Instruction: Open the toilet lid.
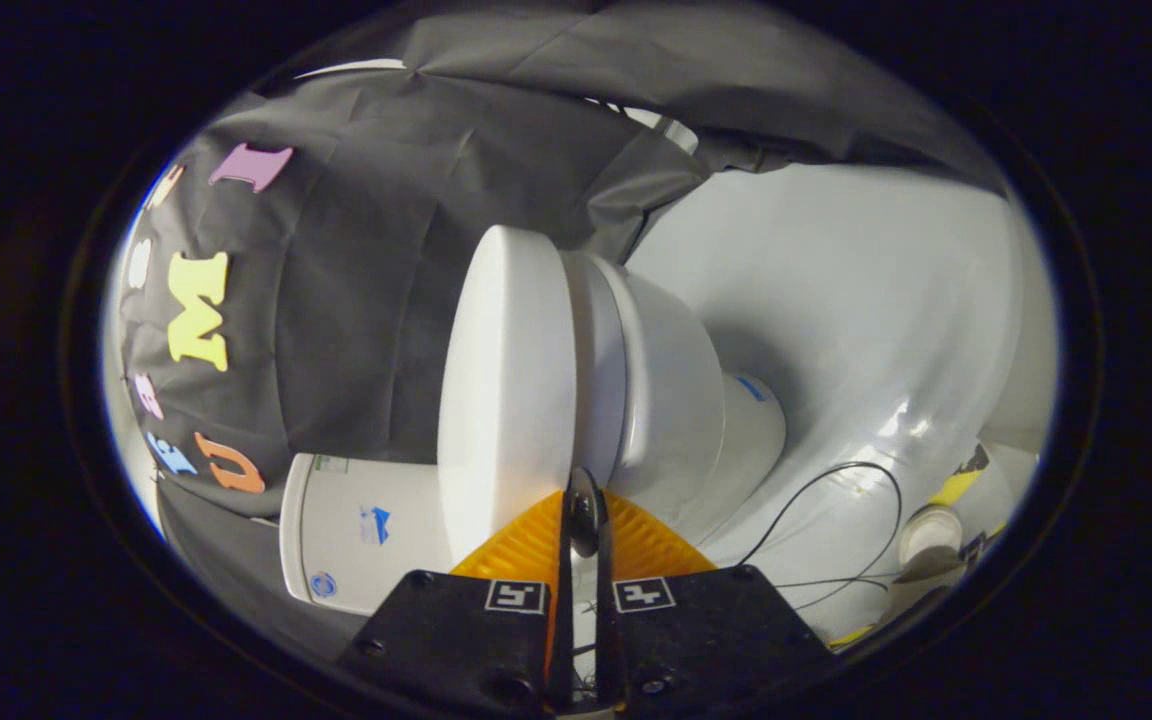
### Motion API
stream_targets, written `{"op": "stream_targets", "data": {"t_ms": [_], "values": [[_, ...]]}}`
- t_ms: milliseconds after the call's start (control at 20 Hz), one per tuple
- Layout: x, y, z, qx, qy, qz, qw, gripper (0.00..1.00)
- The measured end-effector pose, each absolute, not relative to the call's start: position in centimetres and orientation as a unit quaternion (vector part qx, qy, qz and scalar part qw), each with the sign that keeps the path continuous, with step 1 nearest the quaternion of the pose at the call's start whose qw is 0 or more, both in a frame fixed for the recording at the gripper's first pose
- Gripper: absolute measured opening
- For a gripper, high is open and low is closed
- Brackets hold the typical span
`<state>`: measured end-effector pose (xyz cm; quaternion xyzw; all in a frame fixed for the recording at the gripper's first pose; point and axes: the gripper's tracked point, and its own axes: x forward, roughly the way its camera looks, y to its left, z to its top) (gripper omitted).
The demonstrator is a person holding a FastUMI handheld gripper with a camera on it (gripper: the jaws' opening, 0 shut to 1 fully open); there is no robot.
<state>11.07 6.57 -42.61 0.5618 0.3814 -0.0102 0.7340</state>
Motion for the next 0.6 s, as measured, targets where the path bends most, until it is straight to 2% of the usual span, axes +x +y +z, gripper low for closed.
{"op": "stream_targets", "data": {"t_ms": [200,600], "values": [[11.1,6.6,-41.6,0.568,0.374,-0.011,0.733,0.07],[11.9,7.2,-37.5,0.551,0.359,0.012,0.753,0.07]]}}
